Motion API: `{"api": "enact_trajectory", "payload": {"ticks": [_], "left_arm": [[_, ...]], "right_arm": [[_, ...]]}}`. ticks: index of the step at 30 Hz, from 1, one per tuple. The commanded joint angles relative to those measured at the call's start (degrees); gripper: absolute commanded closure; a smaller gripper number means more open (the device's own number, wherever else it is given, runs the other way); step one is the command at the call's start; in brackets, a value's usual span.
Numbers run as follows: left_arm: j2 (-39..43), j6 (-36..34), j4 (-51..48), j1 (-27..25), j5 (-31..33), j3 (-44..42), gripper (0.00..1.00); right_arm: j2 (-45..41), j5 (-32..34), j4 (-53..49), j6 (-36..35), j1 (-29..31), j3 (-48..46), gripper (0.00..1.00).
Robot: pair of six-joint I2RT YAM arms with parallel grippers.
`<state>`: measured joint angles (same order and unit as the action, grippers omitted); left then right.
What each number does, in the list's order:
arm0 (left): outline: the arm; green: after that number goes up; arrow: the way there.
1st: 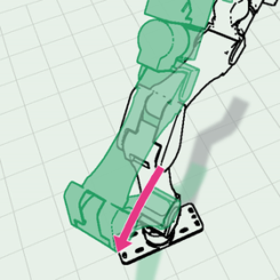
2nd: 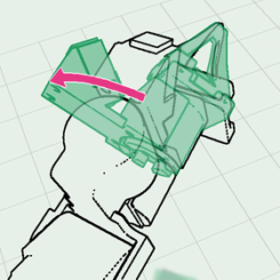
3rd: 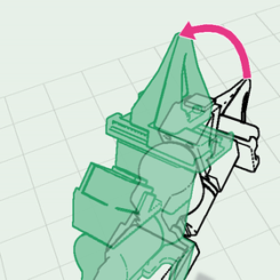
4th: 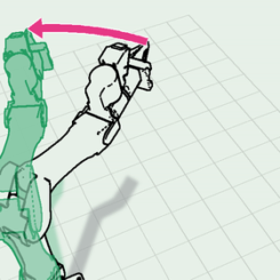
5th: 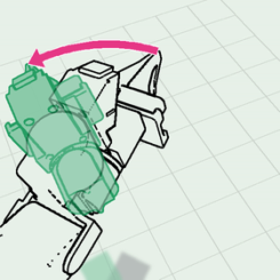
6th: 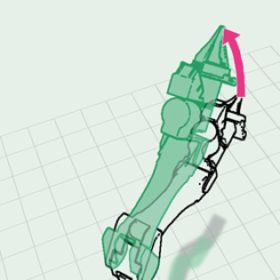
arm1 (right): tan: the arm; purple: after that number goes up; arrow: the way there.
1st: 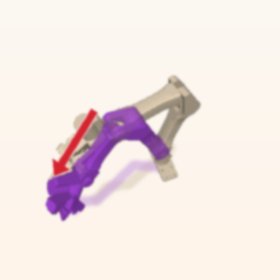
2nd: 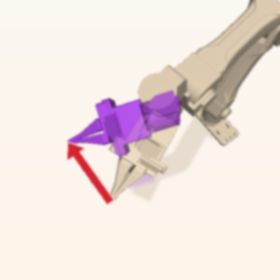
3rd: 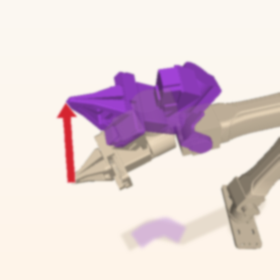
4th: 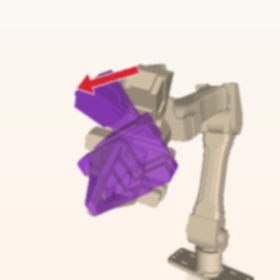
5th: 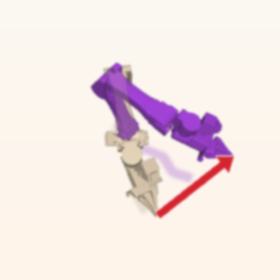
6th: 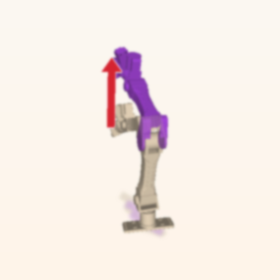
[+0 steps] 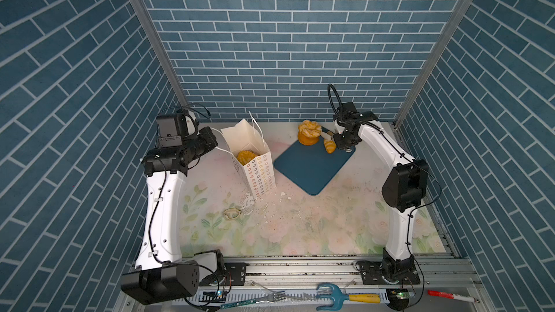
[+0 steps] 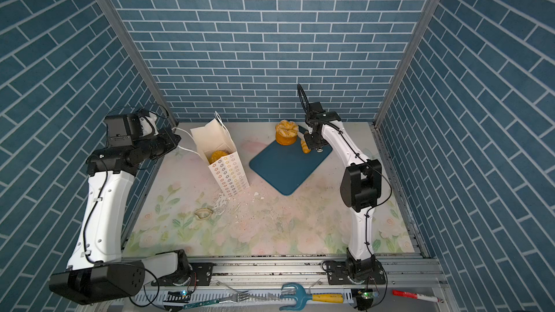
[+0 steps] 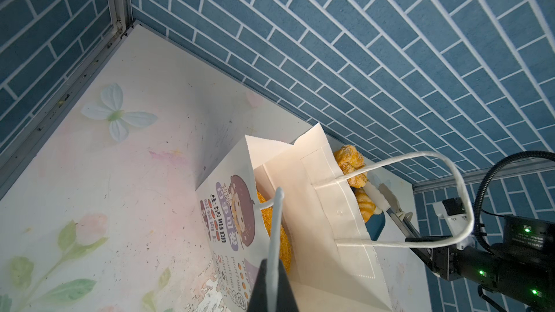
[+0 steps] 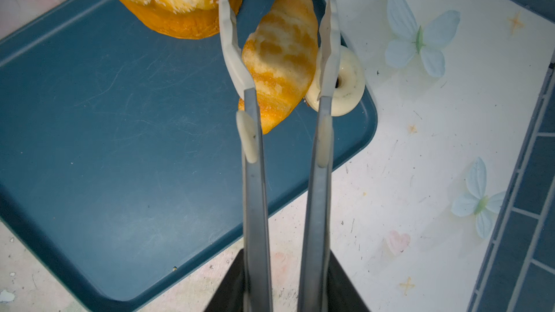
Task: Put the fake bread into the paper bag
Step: 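Lower the tongs with the right gripper around the striped croissant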
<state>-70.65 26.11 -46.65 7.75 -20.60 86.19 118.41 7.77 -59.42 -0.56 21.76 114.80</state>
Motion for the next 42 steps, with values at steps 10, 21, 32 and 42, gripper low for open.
{"api": "enact_trajectory", "payload": {"ticks": [10,21,32,42], "left_arm": [[-0.26,-0.63,-0.37,-0.59,-0.08,1.33,1.00],[0.25,-0.45,-0.10,-0.63,-0.32,1.06,1.00],[0.69,-0.41,0.51,-0.65,-0.13,0.20,1.00],[0.60,-1.00,0.16,-0.72,0.03,0.40,1.00]], "right_arm": [[-6.02,-1.95,-1.13,-2.39,0.40,-7.06,0.66],[-11.31,-9.29,-4.13,-5.04,0.76,-9.92,0.63],[-6.72,-0.13,-7.73,8.55,4.05,-1.90,0.57],[0.59,-1.01,-9.77,16.77,4.78,2.82,0.57]]}}
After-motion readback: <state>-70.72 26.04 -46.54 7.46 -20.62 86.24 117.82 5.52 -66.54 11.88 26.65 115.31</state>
